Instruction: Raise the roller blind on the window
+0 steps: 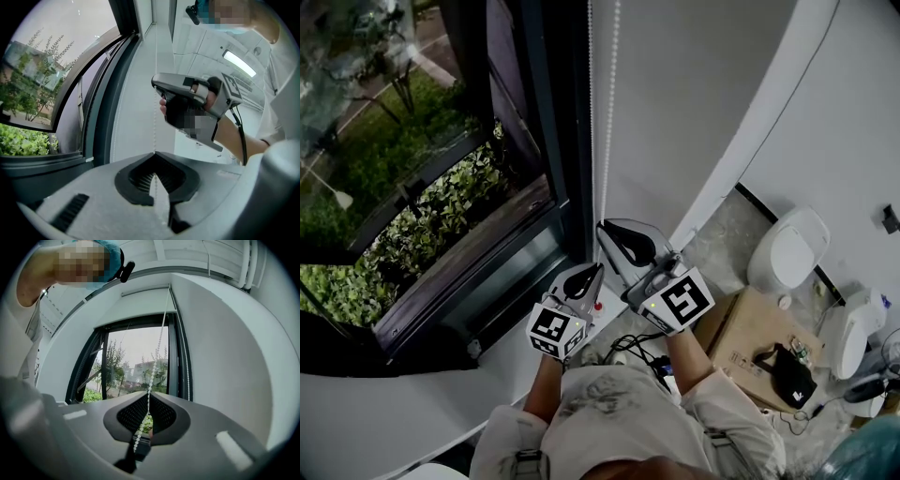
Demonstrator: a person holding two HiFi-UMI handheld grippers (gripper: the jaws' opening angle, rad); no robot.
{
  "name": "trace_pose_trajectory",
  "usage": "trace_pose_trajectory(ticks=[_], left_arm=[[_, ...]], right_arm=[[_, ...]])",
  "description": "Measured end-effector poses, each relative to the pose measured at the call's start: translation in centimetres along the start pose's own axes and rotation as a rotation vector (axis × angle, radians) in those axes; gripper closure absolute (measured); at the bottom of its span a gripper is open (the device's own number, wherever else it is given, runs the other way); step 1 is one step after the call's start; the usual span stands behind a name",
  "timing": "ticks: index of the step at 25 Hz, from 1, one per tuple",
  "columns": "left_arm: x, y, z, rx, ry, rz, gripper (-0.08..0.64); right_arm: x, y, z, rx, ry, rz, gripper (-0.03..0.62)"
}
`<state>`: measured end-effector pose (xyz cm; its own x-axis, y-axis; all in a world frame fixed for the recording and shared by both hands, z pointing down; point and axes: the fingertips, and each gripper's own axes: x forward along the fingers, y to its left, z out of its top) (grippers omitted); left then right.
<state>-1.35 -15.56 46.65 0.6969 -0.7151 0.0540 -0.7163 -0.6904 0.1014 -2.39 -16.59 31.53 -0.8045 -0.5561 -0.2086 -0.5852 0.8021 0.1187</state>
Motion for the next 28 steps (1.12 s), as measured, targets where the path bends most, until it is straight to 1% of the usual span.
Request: trace_pose_trajectory(ticks=[8,23,28], left_arm=[[0.7,0.3,-2.9,-0.025,0.052,-0.005,0.549],[1.4,1.4,-8.5,-0.077,0.136,0.002,0.549],[1.6,1.6,-10.1,-0.091,0.157,-0.002,0.549]], right_arm=[[-0.5,-0.4,-3.0,0.005,0.052,-0.018,0.574],[-0.8,-0.2,-8.7,0.044,0.143,-0.027,0.575],[-0.8,-0.2,-10.3,0.043,0.180,-0.030,0.575]])
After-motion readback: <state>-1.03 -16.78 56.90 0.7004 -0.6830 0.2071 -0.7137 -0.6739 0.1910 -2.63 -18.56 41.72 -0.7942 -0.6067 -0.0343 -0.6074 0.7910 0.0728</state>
